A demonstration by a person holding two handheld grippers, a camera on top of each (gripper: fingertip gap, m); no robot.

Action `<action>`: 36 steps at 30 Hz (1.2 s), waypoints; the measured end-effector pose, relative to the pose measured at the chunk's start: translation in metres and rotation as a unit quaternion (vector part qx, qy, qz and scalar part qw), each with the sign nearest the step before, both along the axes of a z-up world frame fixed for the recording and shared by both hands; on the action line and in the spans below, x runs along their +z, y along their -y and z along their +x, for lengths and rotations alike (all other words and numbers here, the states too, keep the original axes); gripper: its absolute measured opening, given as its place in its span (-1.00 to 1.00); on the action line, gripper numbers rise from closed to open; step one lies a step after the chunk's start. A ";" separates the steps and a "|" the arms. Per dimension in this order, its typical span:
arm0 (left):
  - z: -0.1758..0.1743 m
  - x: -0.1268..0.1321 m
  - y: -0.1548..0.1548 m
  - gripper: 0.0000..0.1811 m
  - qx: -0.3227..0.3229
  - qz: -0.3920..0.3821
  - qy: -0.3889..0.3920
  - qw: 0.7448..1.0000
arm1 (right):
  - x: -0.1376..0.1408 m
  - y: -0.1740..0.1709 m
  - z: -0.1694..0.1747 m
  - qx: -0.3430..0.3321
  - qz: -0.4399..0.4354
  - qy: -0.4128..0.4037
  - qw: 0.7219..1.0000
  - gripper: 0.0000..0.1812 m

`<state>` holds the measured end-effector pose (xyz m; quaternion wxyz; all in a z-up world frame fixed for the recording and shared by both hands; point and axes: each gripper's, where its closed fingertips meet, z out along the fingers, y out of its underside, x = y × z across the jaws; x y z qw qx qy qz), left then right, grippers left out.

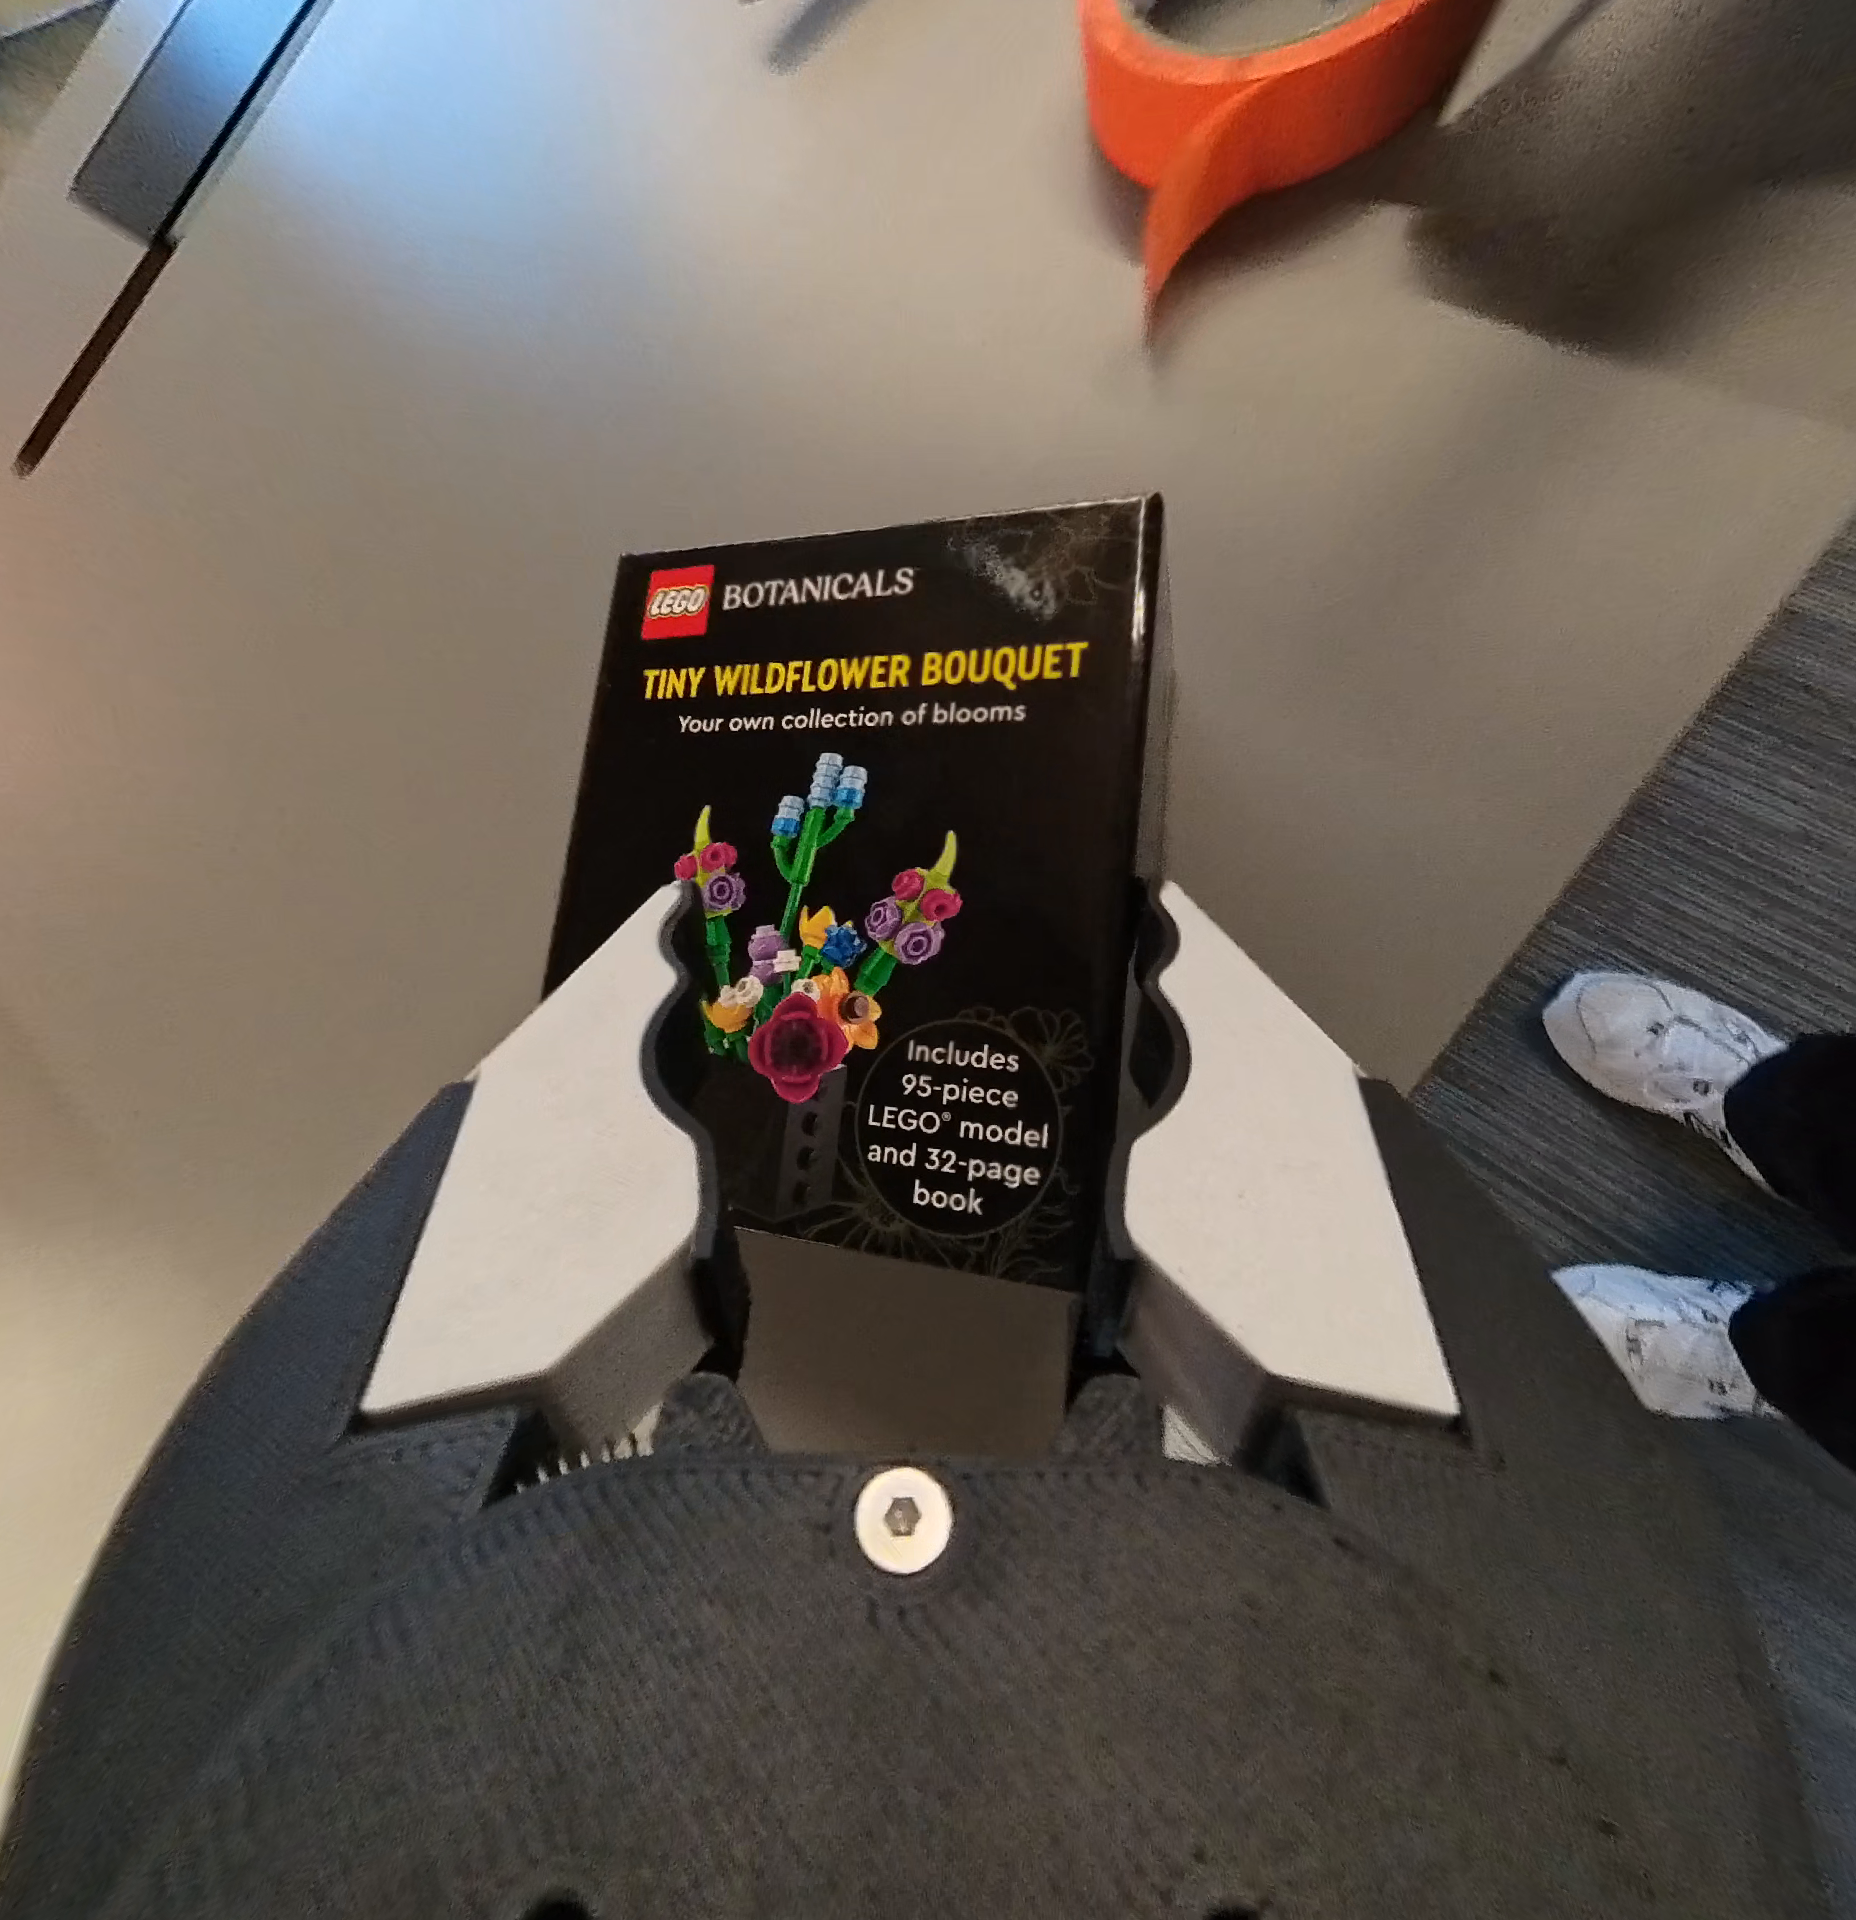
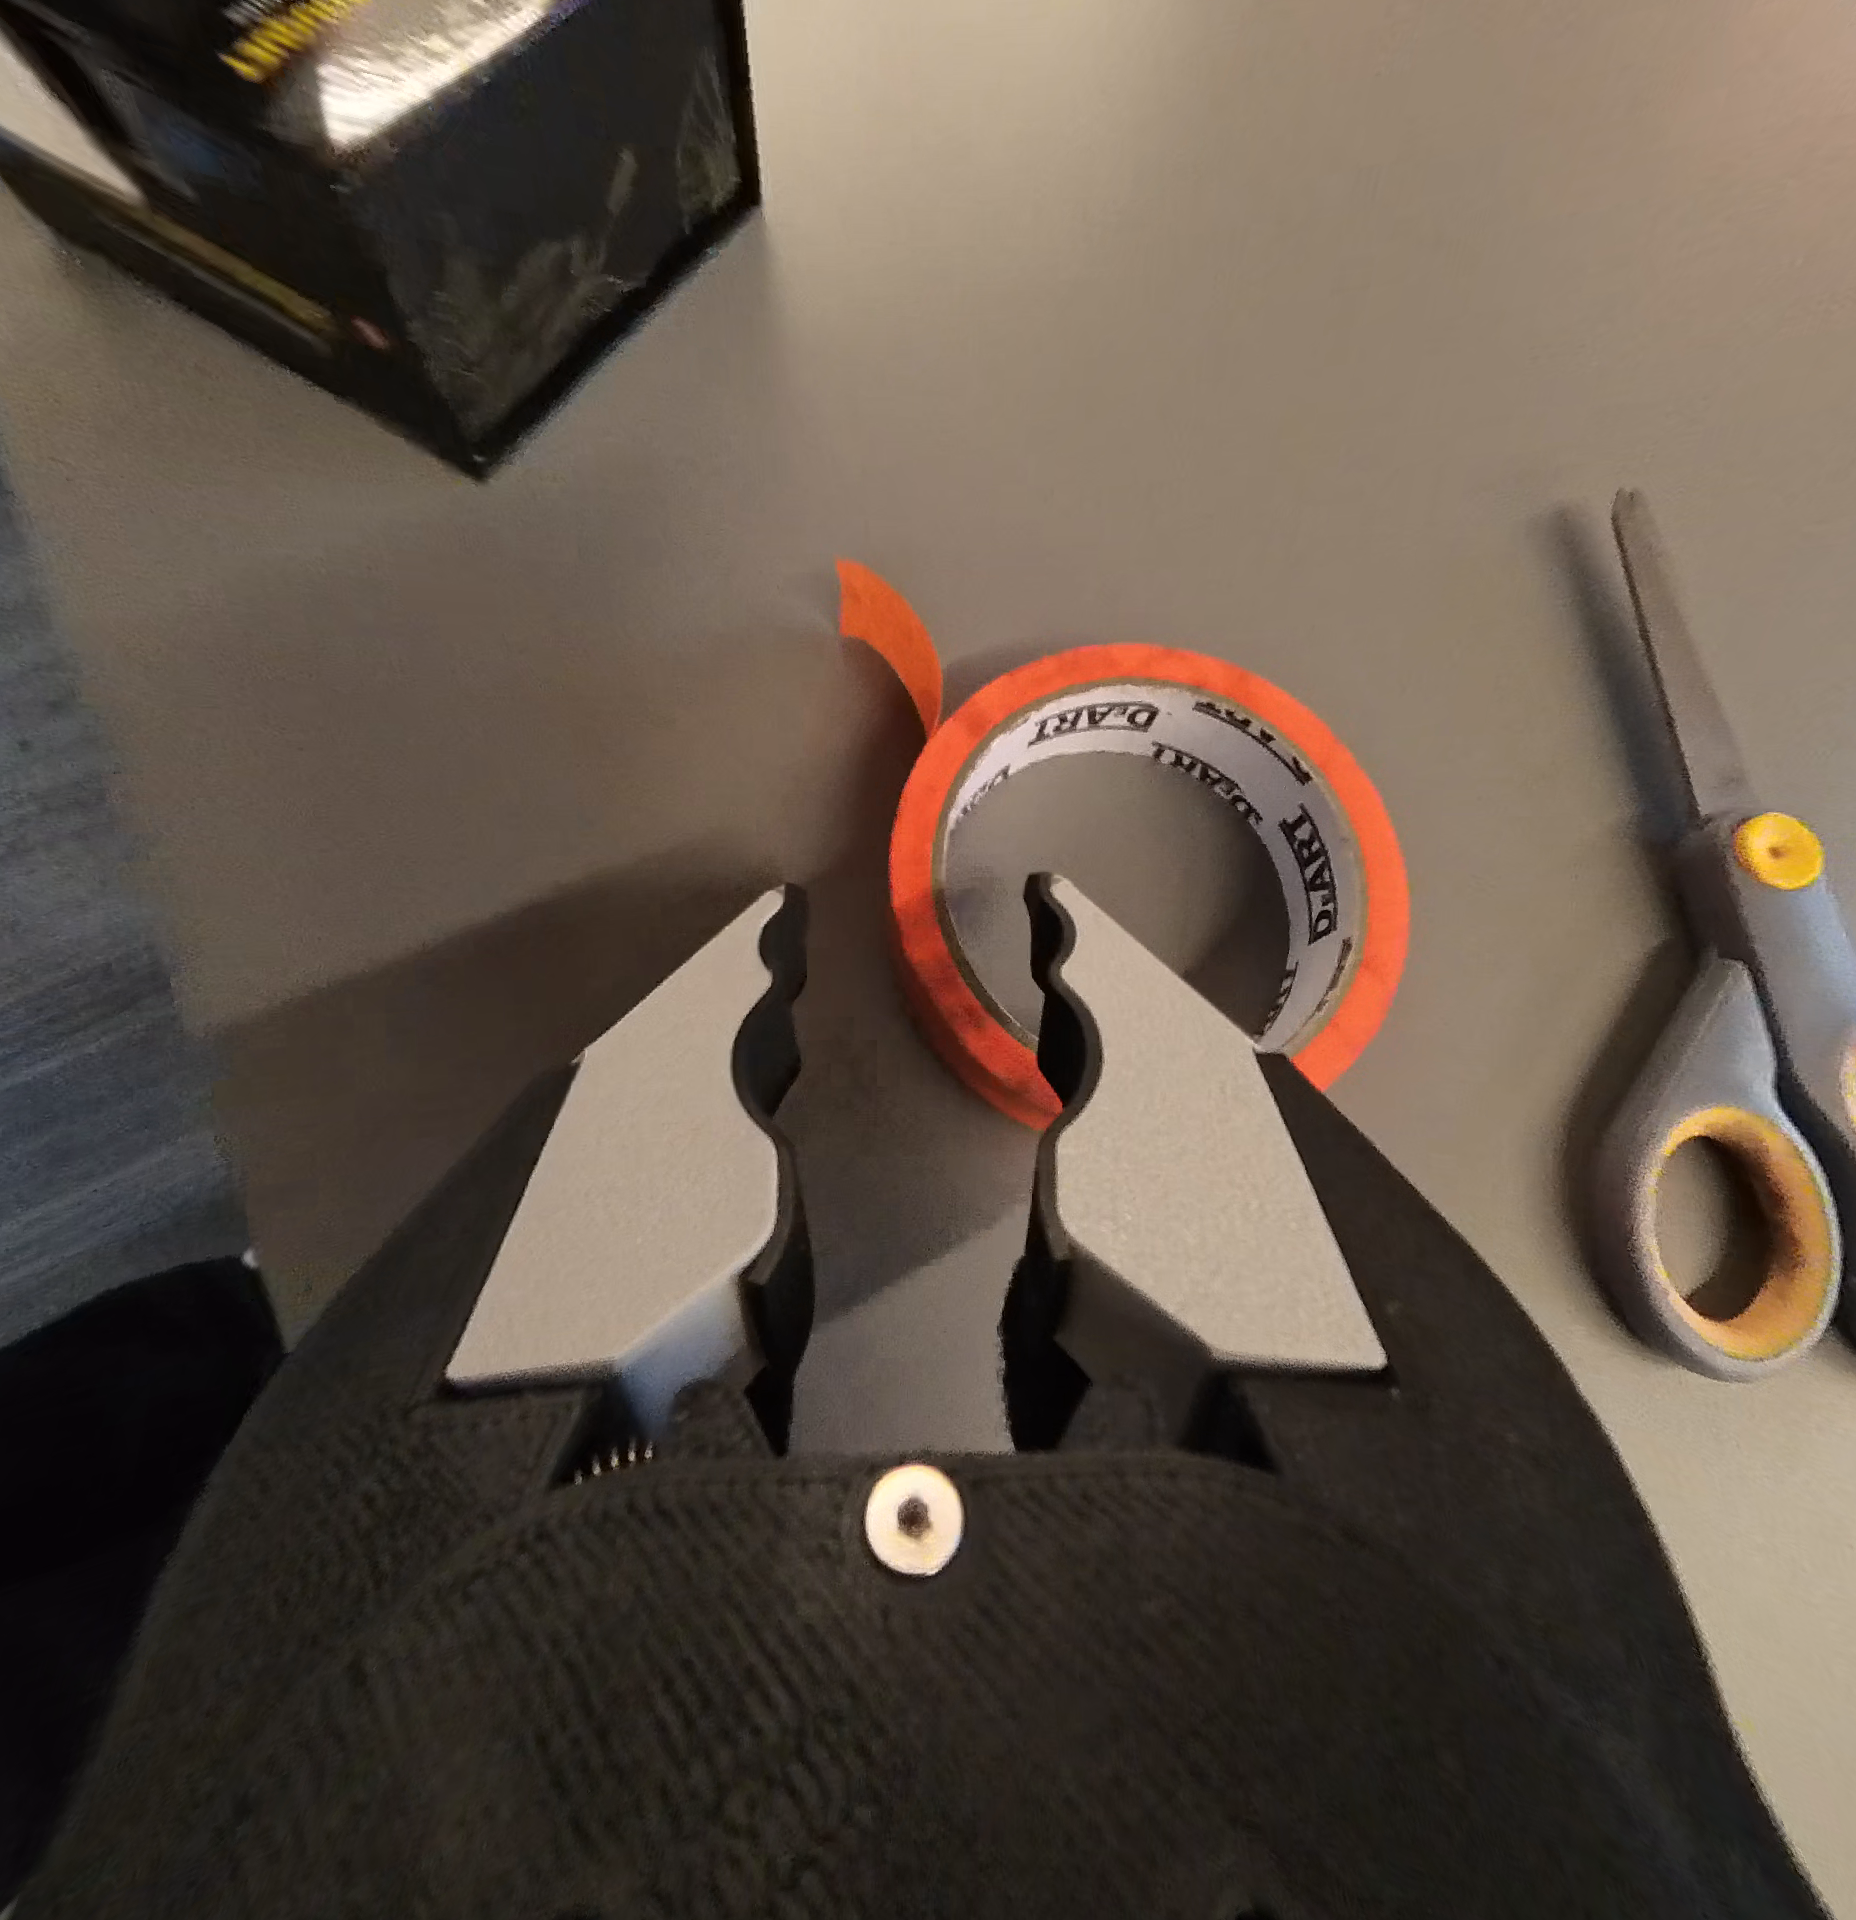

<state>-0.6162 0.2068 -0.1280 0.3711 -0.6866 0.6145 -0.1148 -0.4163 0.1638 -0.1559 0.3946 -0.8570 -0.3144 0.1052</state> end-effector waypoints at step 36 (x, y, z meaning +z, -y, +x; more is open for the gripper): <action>0.035 0.013 0.081 -0.11 -0.240 -0.029 0.040 0.970 | 0.076 0.184 -0.133 -0.071 0.027 -0.552 0.830 -0.90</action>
